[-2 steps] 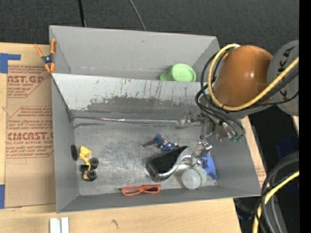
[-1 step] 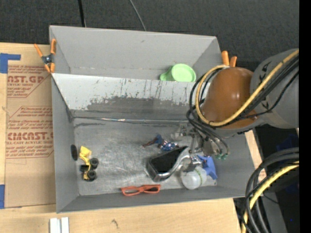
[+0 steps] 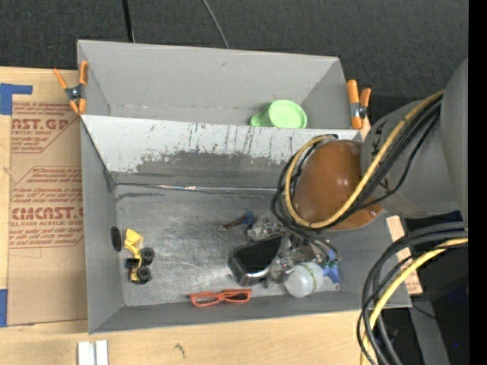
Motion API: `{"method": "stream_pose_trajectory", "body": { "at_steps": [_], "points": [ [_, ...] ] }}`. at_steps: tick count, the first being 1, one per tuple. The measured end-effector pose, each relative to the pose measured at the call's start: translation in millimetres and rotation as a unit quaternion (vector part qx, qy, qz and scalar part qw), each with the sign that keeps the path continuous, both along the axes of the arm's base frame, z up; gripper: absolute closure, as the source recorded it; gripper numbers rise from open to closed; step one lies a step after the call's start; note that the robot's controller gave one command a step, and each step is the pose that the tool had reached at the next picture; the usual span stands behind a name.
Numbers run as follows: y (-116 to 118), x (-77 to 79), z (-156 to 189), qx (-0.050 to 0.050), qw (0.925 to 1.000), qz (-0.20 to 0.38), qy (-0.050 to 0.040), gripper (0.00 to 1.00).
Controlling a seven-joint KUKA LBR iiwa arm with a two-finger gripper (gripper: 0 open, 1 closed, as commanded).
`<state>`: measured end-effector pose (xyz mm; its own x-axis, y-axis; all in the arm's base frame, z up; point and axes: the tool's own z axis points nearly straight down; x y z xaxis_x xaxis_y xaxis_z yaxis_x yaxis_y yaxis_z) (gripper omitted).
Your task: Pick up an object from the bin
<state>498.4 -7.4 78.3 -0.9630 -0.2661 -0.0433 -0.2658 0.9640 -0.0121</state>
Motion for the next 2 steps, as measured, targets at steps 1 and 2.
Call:
{"method": "stream_pose_trajectory", "body": {
  "at_steps": [1, 2],
  "points": [
    [0, 0.0, 0, 0.0, 1.0, 0.0, 0.0, 1.0],
    [46, -2.6, 173, -0.001, 0.9984, 0.054, 0.0204, 1.0]
  ]
}}
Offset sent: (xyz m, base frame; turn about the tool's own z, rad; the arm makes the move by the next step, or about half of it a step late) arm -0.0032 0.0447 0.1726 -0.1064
